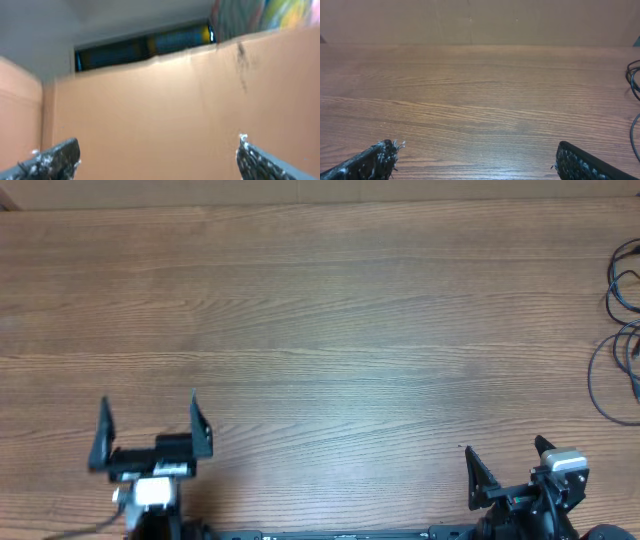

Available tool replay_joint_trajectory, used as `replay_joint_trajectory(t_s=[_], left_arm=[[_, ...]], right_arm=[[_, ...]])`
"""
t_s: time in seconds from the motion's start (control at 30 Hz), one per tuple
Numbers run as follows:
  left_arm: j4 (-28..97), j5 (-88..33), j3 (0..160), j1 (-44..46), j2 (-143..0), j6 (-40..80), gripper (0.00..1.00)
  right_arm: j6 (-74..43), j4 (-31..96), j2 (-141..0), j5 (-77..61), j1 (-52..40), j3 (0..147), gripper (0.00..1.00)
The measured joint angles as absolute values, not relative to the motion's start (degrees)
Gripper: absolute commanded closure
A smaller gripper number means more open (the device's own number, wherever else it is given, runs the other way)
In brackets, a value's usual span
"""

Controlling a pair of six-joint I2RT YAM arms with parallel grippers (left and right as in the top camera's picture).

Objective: Untangle cables

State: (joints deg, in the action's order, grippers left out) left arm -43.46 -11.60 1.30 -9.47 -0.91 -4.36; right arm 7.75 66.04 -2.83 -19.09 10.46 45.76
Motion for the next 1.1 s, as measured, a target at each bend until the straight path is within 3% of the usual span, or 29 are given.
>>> replay_joint_trajectory(t_s=[0.3, 0.47, 1.1], left_arm=[[-10.3, -11.6, 0.4, -9.5, -0.9, -5.6, 0.0], [1.6, -11.6, 0.5, -9.5, -0.8, -8.1, 0.0], [3.4, -10.0, 0.5, -9.5, -0.8, -9.6, 0.01]], right_arm=[[7.7, 66.0, -2.8, -19.1, 10.5, 45.8, 0.0], [7.8, 66.0, -2.8, -19.1, 10.5, 45.8, 0.0], [7.8, 66.0, -2.8, -19.1, 10.5, 45.8, 0.0]])
